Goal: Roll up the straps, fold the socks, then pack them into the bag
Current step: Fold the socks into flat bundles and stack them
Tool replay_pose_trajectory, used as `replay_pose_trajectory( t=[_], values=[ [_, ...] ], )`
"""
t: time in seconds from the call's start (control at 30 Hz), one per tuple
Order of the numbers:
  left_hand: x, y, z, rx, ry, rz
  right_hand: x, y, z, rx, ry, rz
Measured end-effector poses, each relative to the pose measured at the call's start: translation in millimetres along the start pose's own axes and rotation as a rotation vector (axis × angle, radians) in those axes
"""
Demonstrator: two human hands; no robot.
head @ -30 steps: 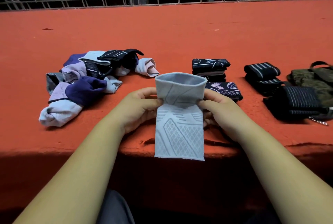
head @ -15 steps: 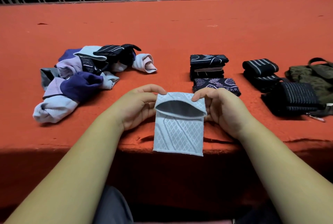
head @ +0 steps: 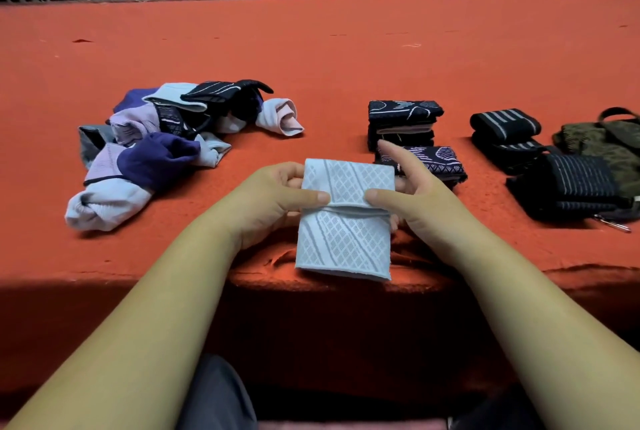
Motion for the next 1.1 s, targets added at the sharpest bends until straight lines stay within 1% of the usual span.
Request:
replay_pose_trajectory(
  t=[0.1,0.2,0.33,0.5,0.63,0.73,0.83,1.0,1.1],
  values=[
    [0,4,-5,0.028,-0.077,-0.033,-1,1,-4,0.078,-0.075,0.031],
    [2,6,-6,-0.009,-0.100,-0.051,-3,3,-8,0.071,-0.092,0.015],
    [2,7,-6,-0.085,-0.139,-0.070,-4,4,-10,0.034,-0.101,0.075],
    [1,6,-6,-0.158,-0.137,-0.058,-6,3,-13,0.015,-0.051,0.004],
    [0,8,-6,-0.116,-0.163,-0.079,-7,1,-11,-0.024,-0.032,-0.019],
    [-2,10,-3,-0.004,-0.116,-0.074,-6,-2,-9,-0.094,-0.012,-0.011],
    [-4,9,5,0.097,-0.023,-0.018,-3,-3,-8,-0.176,0.012,0.040],
    [0,6,3,0.081,0.054,0.022,2,-4,0,-0.071,-0.003,0.047],
    [-1,11,2,0.125,0.090,0.021,1,-5,0,-0.091,-0.008,0.005]
  ],
)
Point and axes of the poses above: each hand's wrist, its own x-axis away from the middle knuckle, its own y-axis out of the back of the hand, z = x × y, the point moved 3 cm from there along -x, towards the middle knuckle, and after that the axes turned 13 degrees about z, right-handed, at the moved point
